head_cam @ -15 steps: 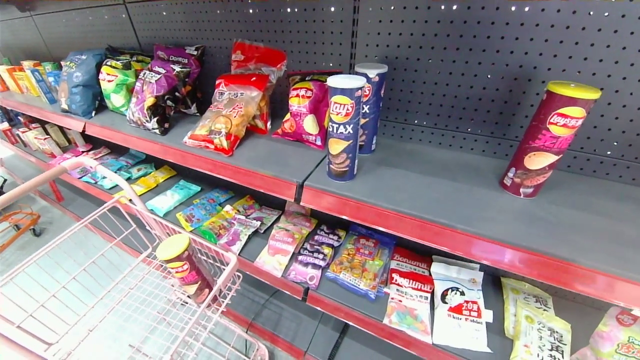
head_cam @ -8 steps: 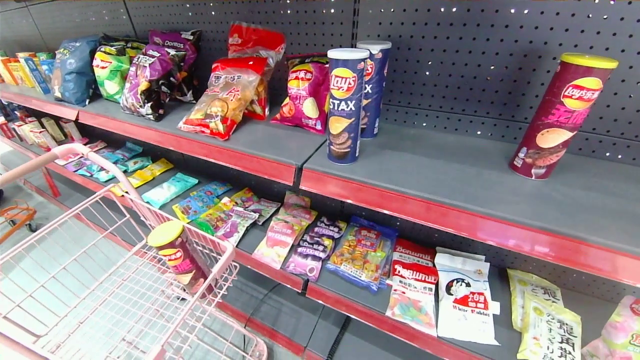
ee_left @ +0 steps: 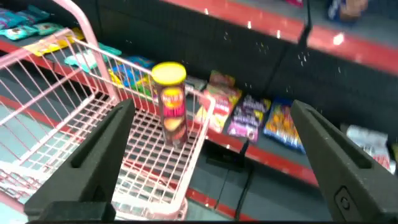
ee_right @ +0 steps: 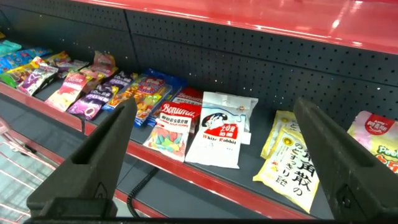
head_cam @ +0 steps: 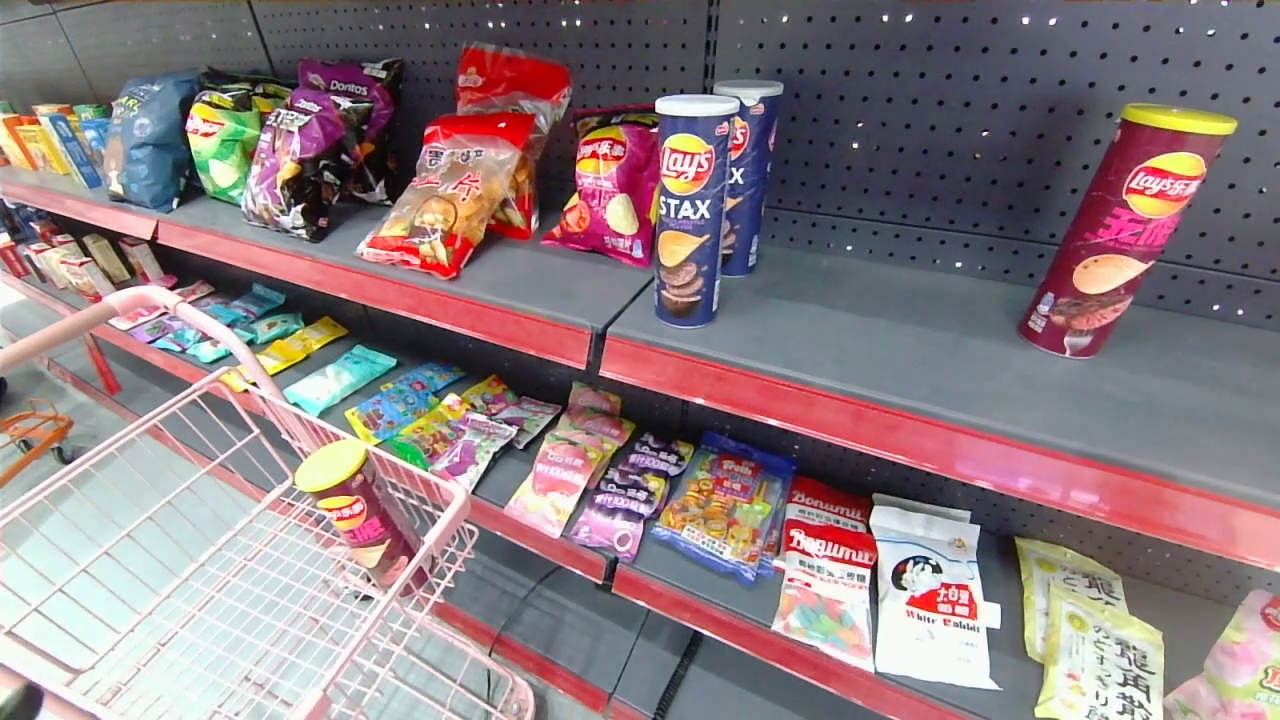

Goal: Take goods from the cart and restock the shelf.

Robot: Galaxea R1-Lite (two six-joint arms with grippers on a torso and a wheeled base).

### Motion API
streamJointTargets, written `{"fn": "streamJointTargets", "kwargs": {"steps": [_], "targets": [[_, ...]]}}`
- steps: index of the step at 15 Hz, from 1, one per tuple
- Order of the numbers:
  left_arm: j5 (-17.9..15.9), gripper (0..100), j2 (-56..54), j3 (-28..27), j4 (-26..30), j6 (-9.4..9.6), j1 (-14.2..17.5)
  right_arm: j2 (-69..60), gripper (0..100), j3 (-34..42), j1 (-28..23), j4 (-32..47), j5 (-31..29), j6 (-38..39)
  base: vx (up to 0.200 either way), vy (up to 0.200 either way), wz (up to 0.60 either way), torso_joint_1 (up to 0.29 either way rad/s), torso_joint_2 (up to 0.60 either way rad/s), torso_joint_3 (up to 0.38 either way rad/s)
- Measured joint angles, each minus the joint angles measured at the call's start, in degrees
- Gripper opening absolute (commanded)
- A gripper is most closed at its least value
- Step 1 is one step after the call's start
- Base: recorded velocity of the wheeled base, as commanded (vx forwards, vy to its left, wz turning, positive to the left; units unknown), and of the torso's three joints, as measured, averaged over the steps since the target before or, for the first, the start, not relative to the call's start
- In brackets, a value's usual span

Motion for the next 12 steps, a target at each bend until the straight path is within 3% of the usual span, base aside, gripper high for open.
{"fn": "streamJointTargets", "kwargs": {"steps": [3,5,9,12], "targets": [[-0.5,100,21.0,-7.7,-6.7,0.09,1.4,0.0,100,0.0,0.0,0.0,0.0,0.0,0.000,0.000,0.00,0.000,0.00,0.000],[-4.4,100,35.6,-9.7,-16.3,0.69,4.0,0.0,100,0.0,0.0,0.0,0.0,0.0,0.000,0.000,0.00,0.000,0.00,0.000],[-14.4,100,61.8,-7.0,-38.7,4.52,10.3,0.0,100,0.0,0.0,0.0,0.0,0.0,0.000,0.000,0.00,0.000,0.00,0.000],[-17.8,100,74.0,-3.6,-50.8,6.02,14.5,0.0,100,0.0,0.0,0.0,0.0,0.0,0.000,0.000,0.00,0.000,0.00,0.000]]}}
